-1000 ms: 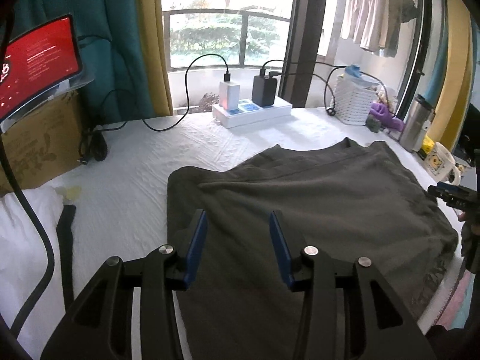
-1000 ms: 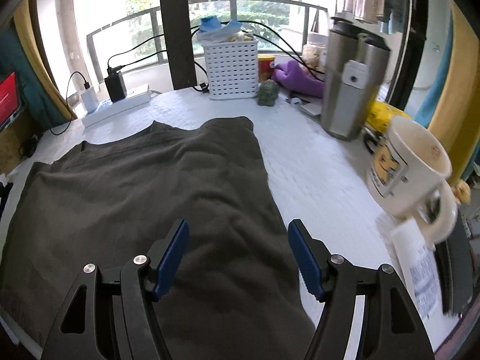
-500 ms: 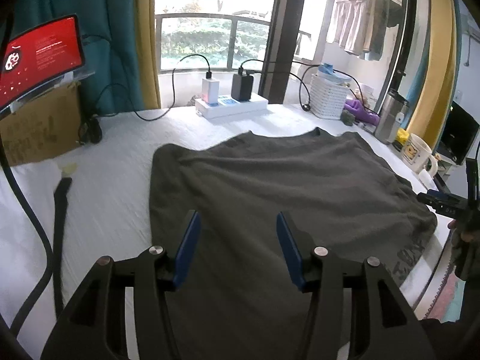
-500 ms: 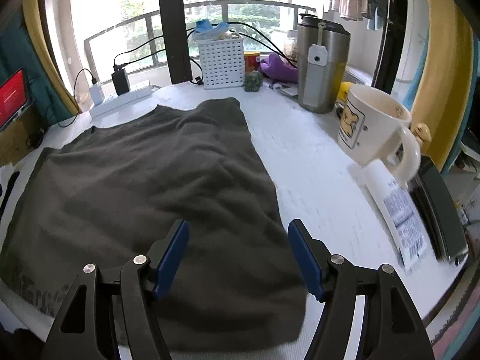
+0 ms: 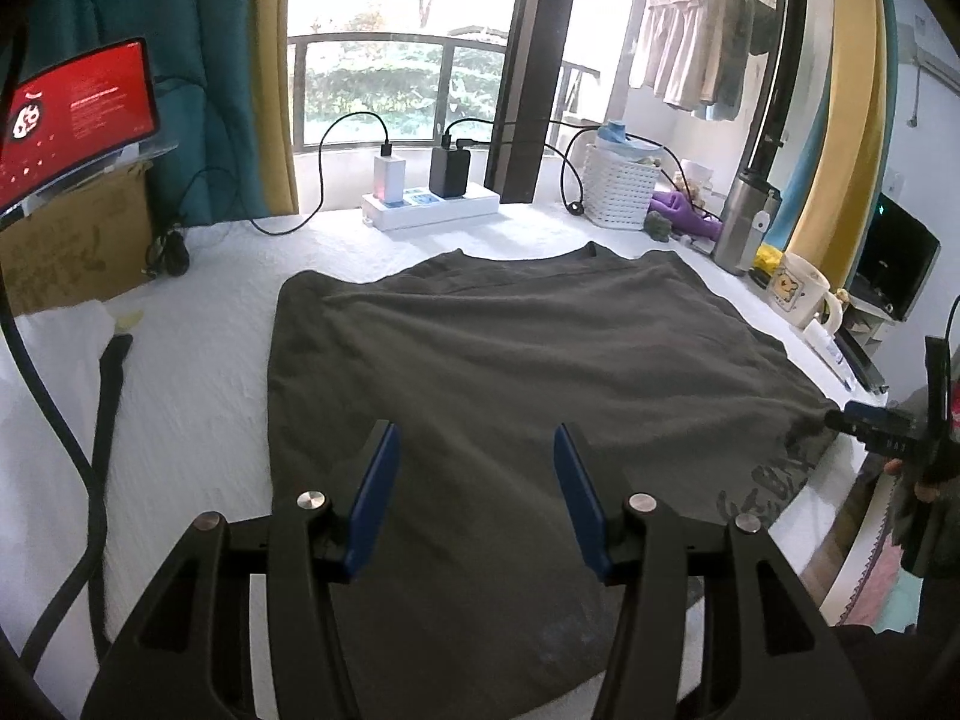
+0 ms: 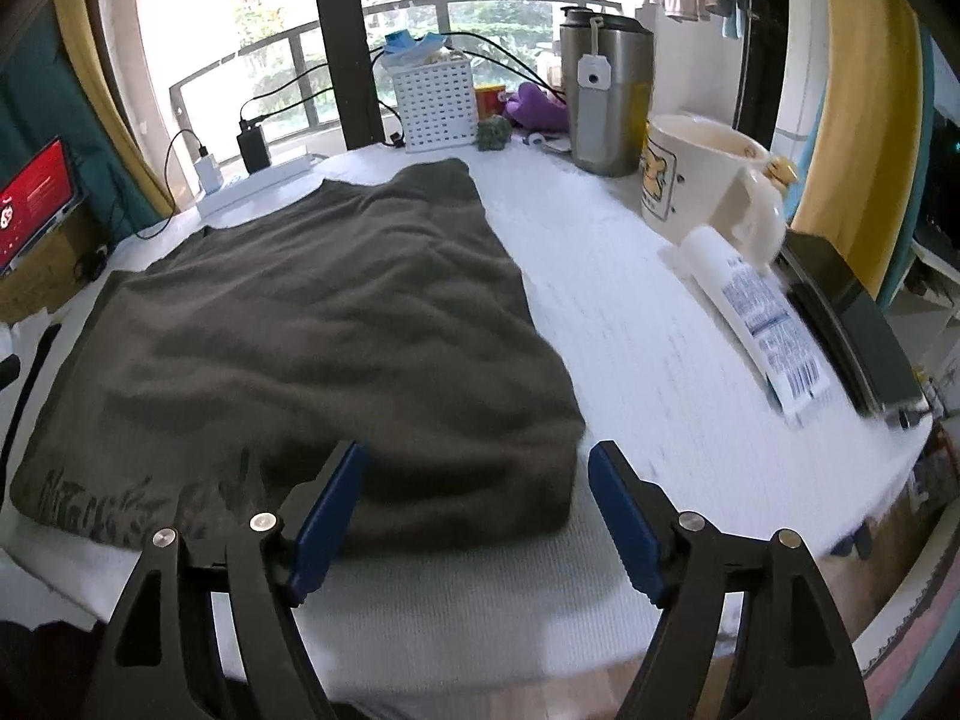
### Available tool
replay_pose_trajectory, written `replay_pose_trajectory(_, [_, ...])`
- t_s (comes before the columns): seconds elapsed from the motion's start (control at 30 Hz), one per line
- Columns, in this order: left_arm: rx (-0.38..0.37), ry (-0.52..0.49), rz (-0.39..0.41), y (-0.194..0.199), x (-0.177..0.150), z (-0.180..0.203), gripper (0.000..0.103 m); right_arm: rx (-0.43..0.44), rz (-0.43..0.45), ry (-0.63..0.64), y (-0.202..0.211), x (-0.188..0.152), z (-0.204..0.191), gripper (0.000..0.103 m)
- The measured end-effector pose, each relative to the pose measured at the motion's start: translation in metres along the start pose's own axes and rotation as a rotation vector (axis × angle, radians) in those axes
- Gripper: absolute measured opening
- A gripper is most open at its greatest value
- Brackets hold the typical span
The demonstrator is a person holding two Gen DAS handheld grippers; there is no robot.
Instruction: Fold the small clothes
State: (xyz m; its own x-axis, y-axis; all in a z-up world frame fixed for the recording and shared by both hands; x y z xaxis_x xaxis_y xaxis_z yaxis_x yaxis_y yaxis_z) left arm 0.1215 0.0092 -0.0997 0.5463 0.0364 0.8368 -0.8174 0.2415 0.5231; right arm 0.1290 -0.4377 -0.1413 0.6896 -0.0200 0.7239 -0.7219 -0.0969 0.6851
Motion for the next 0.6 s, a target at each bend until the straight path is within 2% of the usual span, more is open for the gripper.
replay_pose_trajectory(0.1, [-0.015,0.012,0.0,0.002,-0.005,0.002,0.055,0.025,-0.017,-0.02,0.002,-0.01,0.0,0.079])
replay_pose_trajectory(0.17, [-0.033,0.019,0.002,0.005,-0.008,0.005,0.065,0.043,-0.039,-0.035,0.003,-0.018,-0.001,0.079])
replay_pose_trajectory(0.2, [-0.042,0.021,0.004,0.006,-0.009,0.007,0.066,0.053,-0.048,-0.041,0.003,-0.021,-0.001,0.079])
replay_pose_trajectory(0.37, [-0.051,0.02,-0.003,0.008,-0.013,0.01,0.067,0.105,-0.061,-0.071,0.002,-0.026,-0.01,0.079])
replay_pose_trajectory(0.6, [-0.017,0.036,-0.019,0.004,-0.016,0.001,0.067,0.145,-0.053,-0.119,-0.01,-0.015,-0.018,0.083])
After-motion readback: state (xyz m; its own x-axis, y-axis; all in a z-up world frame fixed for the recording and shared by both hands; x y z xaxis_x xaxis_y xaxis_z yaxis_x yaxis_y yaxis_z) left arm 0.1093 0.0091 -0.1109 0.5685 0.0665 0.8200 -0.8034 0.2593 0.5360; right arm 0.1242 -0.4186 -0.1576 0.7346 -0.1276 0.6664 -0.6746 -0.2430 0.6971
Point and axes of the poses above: each gripper's, at about its wrist camera, not at the fingertips, and y roughly against the way its jaws point, z to its right, x to its top, the point moved 7 cm from there along -y, roughly the way its jaws point, and after that the axes turned 8 degrees about z, right-handed, at the moved point
